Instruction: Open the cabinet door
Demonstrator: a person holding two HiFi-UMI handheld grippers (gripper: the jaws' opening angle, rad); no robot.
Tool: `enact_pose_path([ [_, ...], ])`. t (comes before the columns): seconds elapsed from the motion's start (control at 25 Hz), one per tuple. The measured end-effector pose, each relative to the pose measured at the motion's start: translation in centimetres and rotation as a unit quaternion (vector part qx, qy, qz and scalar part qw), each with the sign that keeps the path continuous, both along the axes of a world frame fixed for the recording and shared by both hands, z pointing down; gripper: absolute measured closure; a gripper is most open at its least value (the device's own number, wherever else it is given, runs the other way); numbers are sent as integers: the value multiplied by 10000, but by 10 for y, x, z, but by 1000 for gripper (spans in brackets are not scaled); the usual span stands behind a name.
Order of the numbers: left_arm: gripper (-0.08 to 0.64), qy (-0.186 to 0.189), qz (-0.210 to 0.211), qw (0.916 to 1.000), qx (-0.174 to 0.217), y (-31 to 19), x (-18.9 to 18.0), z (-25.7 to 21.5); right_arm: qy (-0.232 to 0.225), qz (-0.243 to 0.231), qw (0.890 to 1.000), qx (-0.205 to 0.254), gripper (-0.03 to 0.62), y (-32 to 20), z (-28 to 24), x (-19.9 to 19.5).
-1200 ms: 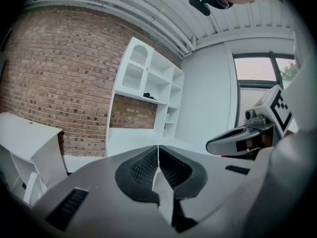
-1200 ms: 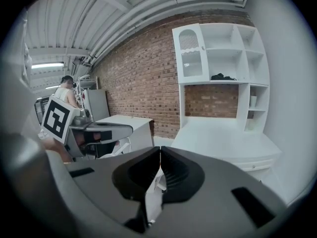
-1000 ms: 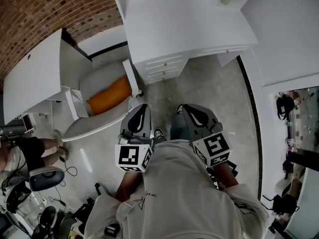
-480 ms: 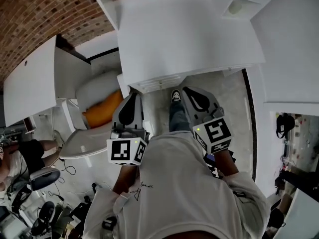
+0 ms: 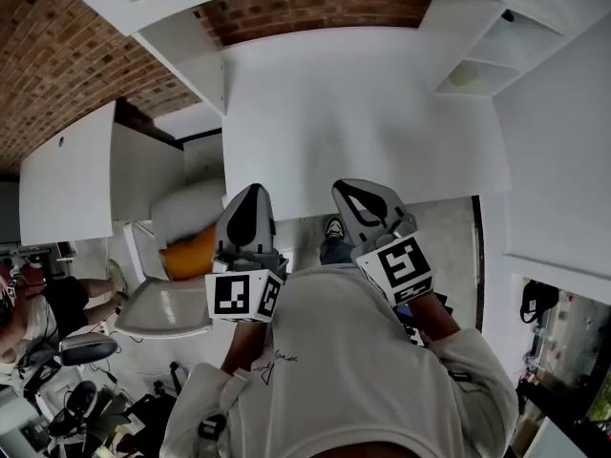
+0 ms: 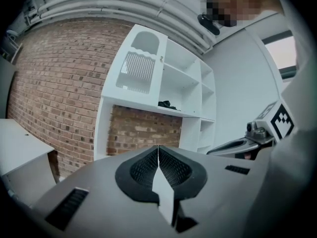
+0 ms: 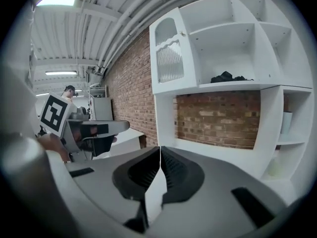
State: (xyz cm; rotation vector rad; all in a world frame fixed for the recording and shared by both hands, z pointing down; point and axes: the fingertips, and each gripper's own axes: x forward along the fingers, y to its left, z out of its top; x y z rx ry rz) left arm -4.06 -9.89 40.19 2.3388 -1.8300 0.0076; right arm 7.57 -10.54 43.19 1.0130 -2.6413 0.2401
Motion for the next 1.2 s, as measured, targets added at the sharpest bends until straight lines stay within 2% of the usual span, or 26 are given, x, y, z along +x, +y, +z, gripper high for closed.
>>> enact_pose_path([
  [0.24, 543, -55, -138, 9999, 82, -33, 9, -13, -291, -325, 9990, 3, 566, -38, -13, -9],
  [0.44, 543, -23, -167, 9999, -4, -43, 3, -6, -417, -457, 9969, 487, 566, -67, -43, -28],
  [0.6, 543, 47, 17, 9999, -101, -50, 1, 1, -553, -323, 9937, 914, 566, -97, -78, -37],
  [0.84, 543, 87, 410, 9990, 158, -66, 8, -17, -752, -180, 9851, 1536, 565, -147, -137, -38],
  [1.2, 543, 218, 321, 9989, 266, -88, -16, -20, -768, 31, 9796, 1855, 563, -198, -173, -47],
])
